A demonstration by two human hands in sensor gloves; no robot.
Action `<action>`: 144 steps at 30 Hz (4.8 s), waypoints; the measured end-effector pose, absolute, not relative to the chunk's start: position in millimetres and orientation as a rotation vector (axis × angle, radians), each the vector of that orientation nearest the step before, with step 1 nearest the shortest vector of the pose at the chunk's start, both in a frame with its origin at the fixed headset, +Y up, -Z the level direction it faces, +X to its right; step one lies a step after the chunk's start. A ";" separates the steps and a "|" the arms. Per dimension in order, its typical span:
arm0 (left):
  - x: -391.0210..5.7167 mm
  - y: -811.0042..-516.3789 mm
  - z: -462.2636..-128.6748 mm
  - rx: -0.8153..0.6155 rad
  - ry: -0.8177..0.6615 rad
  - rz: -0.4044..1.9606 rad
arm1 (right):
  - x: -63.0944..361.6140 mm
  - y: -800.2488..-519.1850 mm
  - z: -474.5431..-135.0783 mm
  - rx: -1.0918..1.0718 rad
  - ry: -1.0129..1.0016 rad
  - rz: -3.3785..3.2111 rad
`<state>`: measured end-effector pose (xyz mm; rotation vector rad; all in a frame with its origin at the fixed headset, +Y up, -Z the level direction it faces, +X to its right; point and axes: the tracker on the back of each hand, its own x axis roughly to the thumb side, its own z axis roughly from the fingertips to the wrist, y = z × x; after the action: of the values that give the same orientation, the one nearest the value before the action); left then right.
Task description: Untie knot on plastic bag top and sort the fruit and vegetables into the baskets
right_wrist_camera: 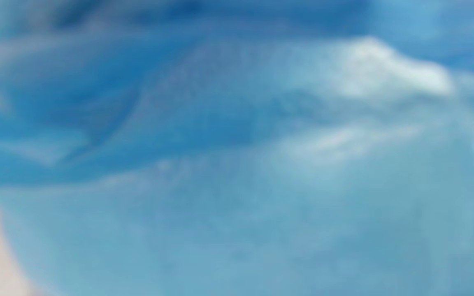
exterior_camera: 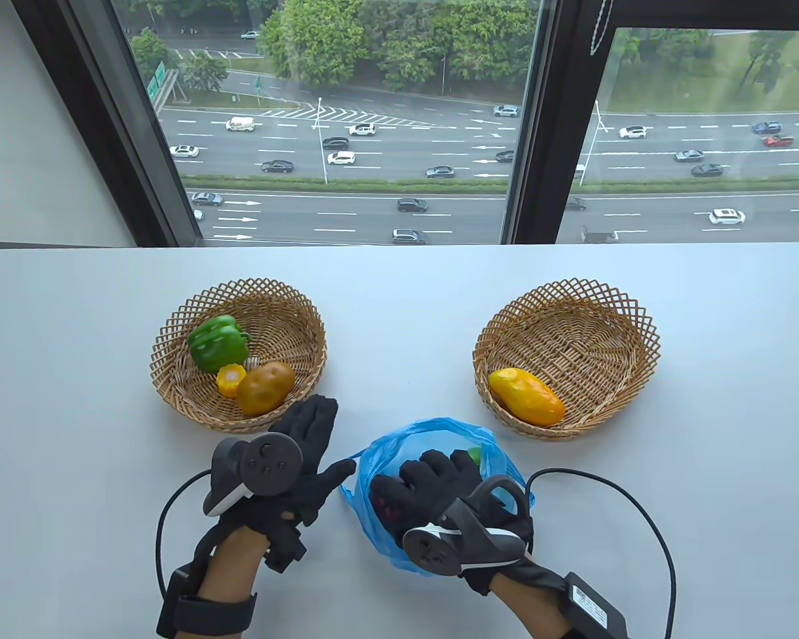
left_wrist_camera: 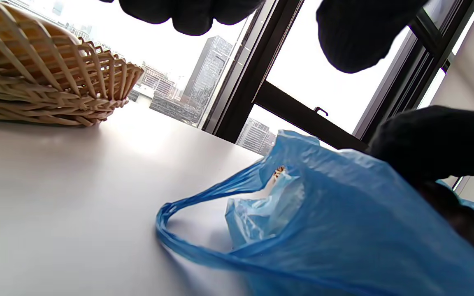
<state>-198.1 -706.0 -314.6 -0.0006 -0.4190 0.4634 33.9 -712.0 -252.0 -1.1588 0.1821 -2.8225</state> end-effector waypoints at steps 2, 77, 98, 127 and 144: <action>-198.1 -706.1 -314.8 0.000 -0.421 0.464 | 33.9 -710.6 -252.5 -1.140 0.186 -2.837; -193.1 -705.7 -311.9 0.041 -0.473 0.472 | 263.2 -705.6 -327.5 0.109 0.908 -3.271; -191.6 -706.8 -311.6 0.015 -0.472 0.463 | 259.1 -708.3 -330.8 0.108 0.746 -3.295; -184.8 -704.1 -307.8 0.078 -0.527 0.453 | 103.3 -644.9 -247.7 -0.926 0.881 -3.004; -159.9 -713.8 -303.3 0.007 -0.607 0.362 | 92.1 -691.1 -278.7 -0.779 0.075 -2.883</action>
<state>-159.9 -713.8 -303.3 0.0072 -0.6066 0.3619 92.1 -691.1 -278.7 -0.7789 0.0750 -2.8829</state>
